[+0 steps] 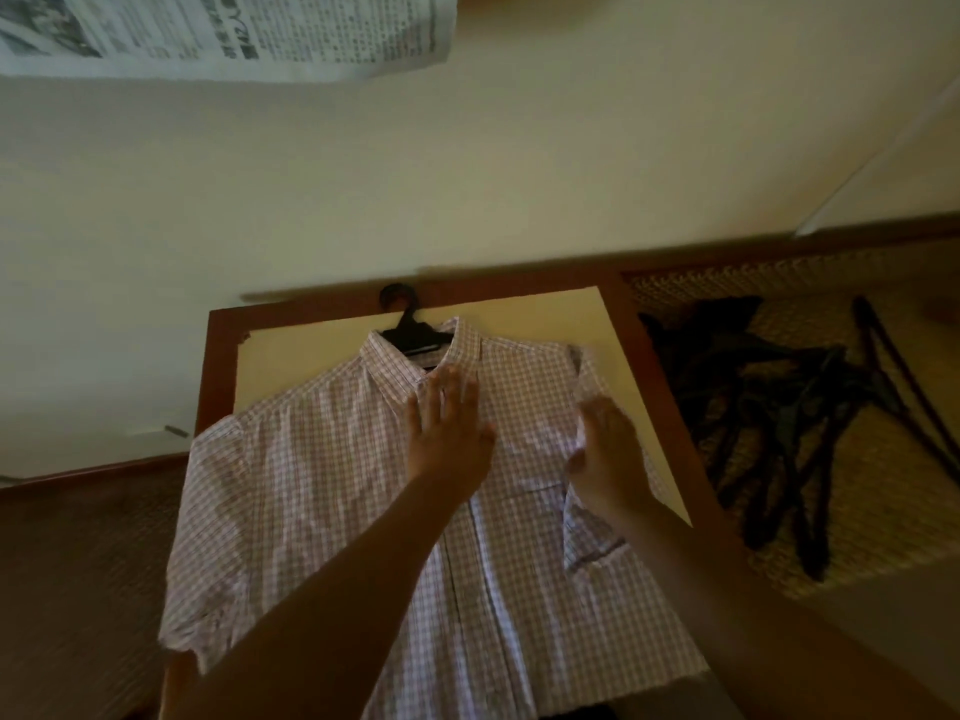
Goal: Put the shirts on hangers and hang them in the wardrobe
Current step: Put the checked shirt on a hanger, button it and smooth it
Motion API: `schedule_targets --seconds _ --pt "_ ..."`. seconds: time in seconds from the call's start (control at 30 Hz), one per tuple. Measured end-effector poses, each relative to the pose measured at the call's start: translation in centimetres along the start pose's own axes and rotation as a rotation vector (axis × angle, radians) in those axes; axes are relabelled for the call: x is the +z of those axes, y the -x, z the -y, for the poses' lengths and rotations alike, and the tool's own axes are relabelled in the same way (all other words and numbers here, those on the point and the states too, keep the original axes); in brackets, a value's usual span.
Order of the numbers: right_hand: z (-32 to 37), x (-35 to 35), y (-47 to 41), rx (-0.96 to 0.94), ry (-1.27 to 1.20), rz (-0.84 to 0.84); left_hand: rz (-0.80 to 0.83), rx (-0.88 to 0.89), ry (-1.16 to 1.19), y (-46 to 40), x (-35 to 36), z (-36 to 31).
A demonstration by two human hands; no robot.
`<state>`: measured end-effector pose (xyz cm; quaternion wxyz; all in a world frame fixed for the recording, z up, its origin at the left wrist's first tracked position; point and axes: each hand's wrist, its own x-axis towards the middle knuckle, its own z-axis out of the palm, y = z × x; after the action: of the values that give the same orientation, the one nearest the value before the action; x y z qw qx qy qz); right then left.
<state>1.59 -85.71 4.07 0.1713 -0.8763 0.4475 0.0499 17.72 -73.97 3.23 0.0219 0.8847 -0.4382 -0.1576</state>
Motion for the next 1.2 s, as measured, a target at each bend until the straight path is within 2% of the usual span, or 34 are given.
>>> schedule_targets --seconds 0.03,0.1,0.2,0.27,0.3,0.37,0.47,0.6,0.7,0.77,0.83,0.9,0.97,1.07,1.13,1.2 --pt "-0.7 -0.4 0.1 0.044 0.006 -0.078 -0.020 -0.007 0.003 0.5 0.0 -1.1" --pt "-2.4 -0.7 -0.5 0.199 -0.031 -0.108 -0.006 -0.028 0.020 1.1 0.6 -3.3" --pt "-4.1 -1.5 -1.9 0.338 -0.282 -0.039 0.062 -0.119 0.047 0.8 1.9 -5.2" --pt "-5.3 -3.2 -2.5 0.361 -0.508 0.020 0.063 -0.146 0.041 0.4 2.4 -5.5" --pt "-6.2 -4.4 -3.0 0.356 -0.542 0.072 0.064 -0.151 0.039 0.1 2.4 -5.4" --pt "-8.8 -7.2 -4.4 0.341 -0.525 0.081 0.078 -0.153 0.031 -0.4 2.2 -5.2" --pt "-12.7 -11.4 -7.3 0.362 -0.359 -0.002 0.104 -0.163 0.010 -0.8 1.8 -5.1" --pt "-16.0 -14.1 -10.3 0.232 -0.181 0.093 0.073 -0.226 0.014 -1.0 0.9 -7.3" --pt "-16.8 -14.3 -11.5 0.162 0.022 0.157 0.025 -0.202 -0.028 -0.4 0.9 -10.5" --pt "-17.4 -14.2 -11.4 0.174 0.146 0.089 0.057 -0.182 0.014 -0.2 1.4 -12.4" --pt "-17.2 -14.0 -10.0 0.159 0.261 -0.051 0.096 -0.178 0.042 -0.4 2.0 -13.4" --pt "-15.7 -12.7 -7.5 0.080 0.258 -0.187 0.120 -0.171 0.037 -0.7 2.4 -13.5" --pt "-12.9 -9.2 -3.4 -0.098 0.172 -0.217 0.118 -0.145 0.030 -1.0 2.5 -13.3" --pt "-9.3 -2.2 3.2 -0.297 0.081 -0.061 0.039 -0.136 0.094 -0.8 2.1 -13.0" --pt "-8.8 0.6 5.1 -0.281 0.057 0.042 -0.034 -0.190 0.148 0.3 2.1 -13.0" --pt "-9.6 1.6 5.1 -0.287 0.104 0.042 -0.064 -0.240 0.129 2.1 2.9 -13.0"
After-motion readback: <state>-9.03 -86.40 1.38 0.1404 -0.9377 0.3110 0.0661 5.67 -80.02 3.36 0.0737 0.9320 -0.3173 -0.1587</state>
